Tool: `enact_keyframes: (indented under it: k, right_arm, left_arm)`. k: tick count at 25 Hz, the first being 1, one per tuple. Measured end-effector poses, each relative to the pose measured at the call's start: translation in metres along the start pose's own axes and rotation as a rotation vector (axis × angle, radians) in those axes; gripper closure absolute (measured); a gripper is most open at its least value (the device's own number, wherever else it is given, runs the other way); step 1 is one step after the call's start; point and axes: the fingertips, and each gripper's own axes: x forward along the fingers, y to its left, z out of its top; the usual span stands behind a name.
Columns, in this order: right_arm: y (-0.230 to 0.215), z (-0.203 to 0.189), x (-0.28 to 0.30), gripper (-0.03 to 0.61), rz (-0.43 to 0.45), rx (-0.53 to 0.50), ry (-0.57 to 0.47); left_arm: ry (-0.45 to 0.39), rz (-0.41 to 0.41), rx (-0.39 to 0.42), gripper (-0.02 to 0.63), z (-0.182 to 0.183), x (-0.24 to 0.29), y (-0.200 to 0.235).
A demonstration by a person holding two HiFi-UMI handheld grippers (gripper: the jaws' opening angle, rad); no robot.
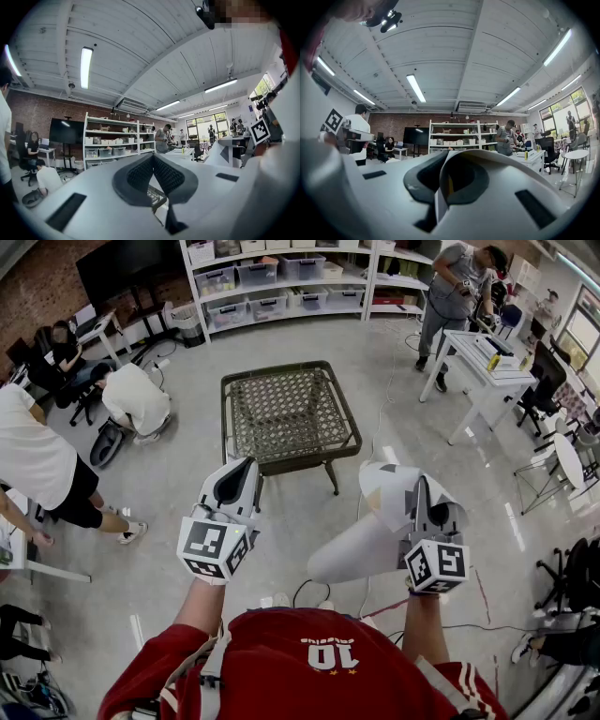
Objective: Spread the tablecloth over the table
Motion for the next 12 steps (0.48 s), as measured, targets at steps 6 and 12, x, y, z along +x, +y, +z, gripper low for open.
enact_keyframes:
  k: [6,12]
  right_arm:
    - [0.005,-0.009,0.001,0.565,0.028,-0.012,-0.007]
    - [0.013,-0.007,0.008,0.565,0.062,-0.023,-0.004]
  left_arm:
    - [0.002,0.003,0.014,0.606,-0.002,0.001,-0.002]
    - [0.0,0.01,0.007,0.607,0.001,0.002,0.001]
